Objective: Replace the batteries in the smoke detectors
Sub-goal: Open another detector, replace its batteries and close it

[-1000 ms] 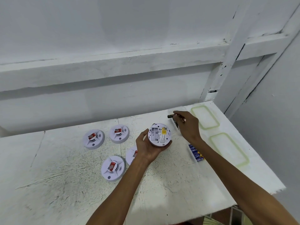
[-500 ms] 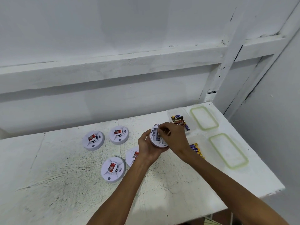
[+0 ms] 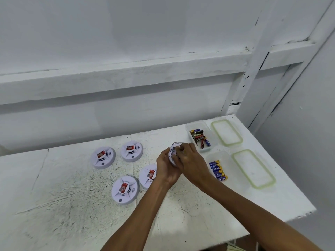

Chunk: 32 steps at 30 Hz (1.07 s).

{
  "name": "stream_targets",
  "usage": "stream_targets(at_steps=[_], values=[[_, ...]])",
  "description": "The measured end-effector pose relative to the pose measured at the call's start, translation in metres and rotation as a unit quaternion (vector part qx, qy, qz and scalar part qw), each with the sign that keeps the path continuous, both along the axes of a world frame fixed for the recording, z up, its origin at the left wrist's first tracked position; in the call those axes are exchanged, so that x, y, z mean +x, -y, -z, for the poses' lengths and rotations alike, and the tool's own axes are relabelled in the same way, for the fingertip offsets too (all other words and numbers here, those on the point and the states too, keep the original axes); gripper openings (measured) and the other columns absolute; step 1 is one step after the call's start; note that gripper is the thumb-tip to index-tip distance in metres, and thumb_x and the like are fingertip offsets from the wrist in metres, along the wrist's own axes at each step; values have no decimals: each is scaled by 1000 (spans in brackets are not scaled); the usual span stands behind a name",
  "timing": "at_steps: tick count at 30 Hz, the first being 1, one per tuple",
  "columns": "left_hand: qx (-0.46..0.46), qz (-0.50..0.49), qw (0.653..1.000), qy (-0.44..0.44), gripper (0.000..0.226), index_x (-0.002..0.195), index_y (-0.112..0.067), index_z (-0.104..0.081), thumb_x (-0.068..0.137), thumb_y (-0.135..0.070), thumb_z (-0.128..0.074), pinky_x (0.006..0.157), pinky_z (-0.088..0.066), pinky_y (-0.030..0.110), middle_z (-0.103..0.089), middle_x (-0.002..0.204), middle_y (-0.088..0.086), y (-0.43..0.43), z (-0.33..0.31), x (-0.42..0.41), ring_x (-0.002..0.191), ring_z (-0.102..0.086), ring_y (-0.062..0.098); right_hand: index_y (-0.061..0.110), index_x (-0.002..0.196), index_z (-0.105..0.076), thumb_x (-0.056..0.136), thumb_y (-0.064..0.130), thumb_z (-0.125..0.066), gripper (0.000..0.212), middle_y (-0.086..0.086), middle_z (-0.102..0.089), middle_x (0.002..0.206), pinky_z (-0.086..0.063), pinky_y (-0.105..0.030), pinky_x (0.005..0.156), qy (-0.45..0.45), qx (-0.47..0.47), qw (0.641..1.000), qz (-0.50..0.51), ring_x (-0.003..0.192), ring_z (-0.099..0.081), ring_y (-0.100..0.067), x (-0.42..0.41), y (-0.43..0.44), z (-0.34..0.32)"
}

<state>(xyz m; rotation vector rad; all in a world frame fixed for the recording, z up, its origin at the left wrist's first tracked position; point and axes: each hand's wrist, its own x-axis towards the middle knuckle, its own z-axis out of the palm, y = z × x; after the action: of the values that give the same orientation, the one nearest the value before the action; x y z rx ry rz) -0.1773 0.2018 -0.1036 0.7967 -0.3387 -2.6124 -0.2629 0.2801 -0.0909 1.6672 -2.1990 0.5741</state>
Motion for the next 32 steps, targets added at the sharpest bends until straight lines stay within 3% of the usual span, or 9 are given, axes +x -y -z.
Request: stream_targets(at_steps=[3, 6, 9, 11, 14, 16, 21, 25, 32], values=[[-2, -3, 1000, 14, 39, 125, -4, -66, 101, -30, -48, 101, -48, 36, -71, 113, 13, -1, 4, -1, 104, -69, 27, 4, 118, -62, 101, 23, -49, 29, -14, -58, 113, -53, -41, 80, 37, 51, 998, 2, 104, -51, -28, 3, 0, 5], [-11, -5, 1000, 15, 42, 130, -2, -62, 101, -29, -49, 100, -51, 35, -69, 114, 14, 2, -4, -10, 103, -70, 28, 11, 128, -57, 107, 38, -27, 46, -10, -56, 125, -49, -36, 85, -5, 45, 998, 49, 113, -48, -25, 4, 3, 4], [-18, -9, 1000, -10, 41, 129, -3, -62, 101, -30, -47, 90, -57, 36, -71, 111, 15, 14, -11, -14, 101, -69, 28, 11, 121, -63, 103, 36, -36, 41, -7, -59, 119, -49, -34, 83, 44, -20, 998, 32, 109, -51, -24, -1, 8, -15], [-34, 7, 999, -23, 40, 123, -7, -64, 102, -33, -43, 89, -54, 43, -70, 112, 17, 24, -16, -14, 102, -65, 30, 11, 115, -68, 100, 27, -46, 31, -5, -63, 113, -51, -30, 83, 161, -75, 984, 18, 105, -54, -19, -14, 10, -24], [-43, 24, 998, -27, 39, 115, -7, -69, 100, -34, -45, 99, -45, 57, -69, 120, 24, 36, -22, -12, 112, -60, 41, 12, 105, -71, 93, 10, -57, 18, 3, -70, 100, -51, -16, 74, 357, -181, 915, 58, 89, -63, -8, -38, 17, -26], [-26, 19, 999, -35, 38, 118, -5, -68, 99, -32, -48, 108, -38, 64, -65, 128, 27, 43, -23, -11, 122, -55, 46, 11, 103, -72, 89, 5, -60, 19, 2, -71, 97, -52, -18, 76, 373, -182, 903, 113, 85, -66, -9, -60, 24, -20], [-21, 2, 998, -59, 40, 126, -6, -64, 98, -31, -51, 109, -35, 69, -58, 140, 28, 51, -21, -8, 127, -51, 49, 7, 101, -75, 84, 0, -62, 23, -13, -73, 98, -57, -35, 74, 325, 66, 929, 167, 82, -68, -28, -120, 35, 9], [-20, 2, 998, -67, 41, 128, -7, -64, 98, -31, -52, 107, -37, 69, -58, 140, 28, 53, -21, -3, 126, -52, 50, 13, 105, -69, 84, 6, -56, 25, -15, -69, 101, -46, -30, 66, 210, 284, 931, 96, 81, -59, -29, -140, 40, 18], [-6, -9, 999, -48, 40, 124, -4, -64, 99, -32, -51, 103, -40, 70, -59, 138, 30, 45, -16, 7, 121, -55, 50, 19, 89, -60, 80, 18, -63, 10, -6, -57, 85, -39, -26, 56, 114, 357, 921, 103, 73, -52, -21, -147, 45, 15]])
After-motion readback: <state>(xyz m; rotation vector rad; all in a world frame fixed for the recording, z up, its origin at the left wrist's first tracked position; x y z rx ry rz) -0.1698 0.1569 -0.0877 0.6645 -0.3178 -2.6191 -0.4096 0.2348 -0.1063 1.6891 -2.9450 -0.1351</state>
